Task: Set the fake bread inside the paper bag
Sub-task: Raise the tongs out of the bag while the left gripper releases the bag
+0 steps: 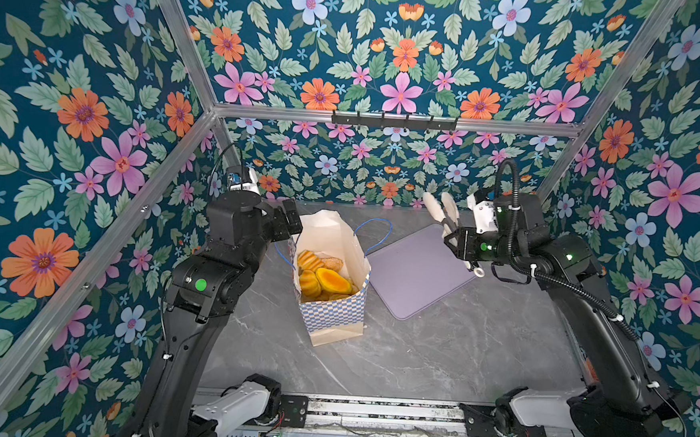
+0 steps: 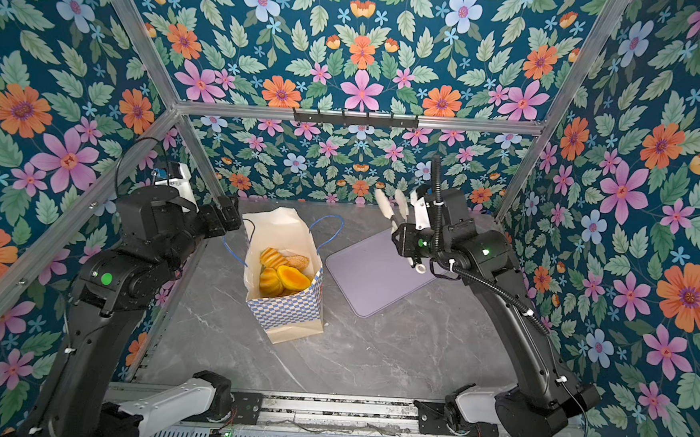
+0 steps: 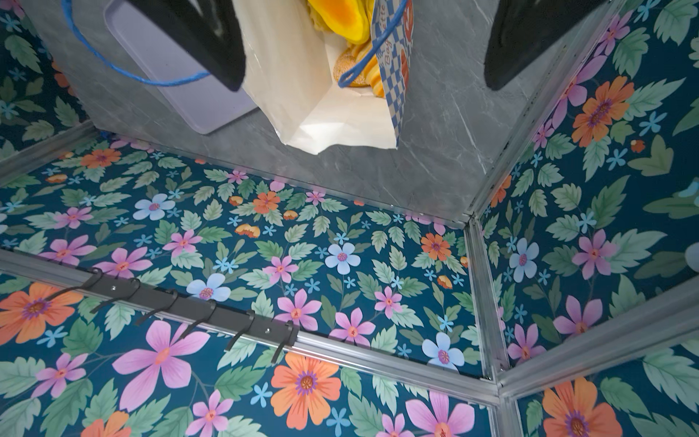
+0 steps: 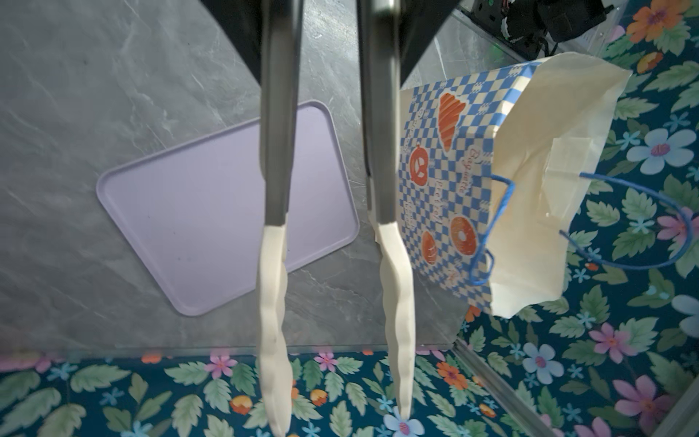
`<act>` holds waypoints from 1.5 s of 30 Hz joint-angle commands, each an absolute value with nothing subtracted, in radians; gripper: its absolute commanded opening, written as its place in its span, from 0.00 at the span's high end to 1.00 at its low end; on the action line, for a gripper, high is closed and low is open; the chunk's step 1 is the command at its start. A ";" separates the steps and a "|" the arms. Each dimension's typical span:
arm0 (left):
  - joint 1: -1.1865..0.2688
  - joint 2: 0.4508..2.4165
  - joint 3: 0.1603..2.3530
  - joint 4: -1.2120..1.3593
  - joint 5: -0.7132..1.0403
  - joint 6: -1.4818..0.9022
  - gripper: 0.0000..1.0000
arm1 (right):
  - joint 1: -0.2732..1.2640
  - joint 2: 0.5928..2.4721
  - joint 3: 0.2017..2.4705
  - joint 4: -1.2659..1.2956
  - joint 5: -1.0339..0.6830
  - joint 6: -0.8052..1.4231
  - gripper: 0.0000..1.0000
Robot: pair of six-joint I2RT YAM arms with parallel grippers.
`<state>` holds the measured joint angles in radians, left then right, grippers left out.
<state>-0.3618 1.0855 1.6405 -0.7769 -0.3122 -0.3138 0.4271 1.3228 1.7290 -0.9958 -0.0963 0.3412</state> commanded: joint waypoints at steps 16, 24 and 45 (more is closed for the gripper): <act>-0.164 1.220 1.554 -0.440 -0.323 -0.284 0.00 | -0.222 1.334 1.151 -0.623 -0.131 0.529 0.52; 0.069 1.220 1.370 -0.275 -0.168 -0.404 0.00 | -0.295 1.467 1.136 -0.599 -0.049 0.503 0.51; 0.252 1.211 0.882 0.069 -0.080 -0.466 0.00 | -0.295 1.612 1.106 -0.660 -0.067 0.381 0.49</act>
<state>0.2523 1.2312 0.9173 -0.0467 -0.0570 -0.4904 -0.2955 1.6032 1.1095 -0.6495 -0.0715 0.4068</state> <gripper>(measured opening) 0.996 0.512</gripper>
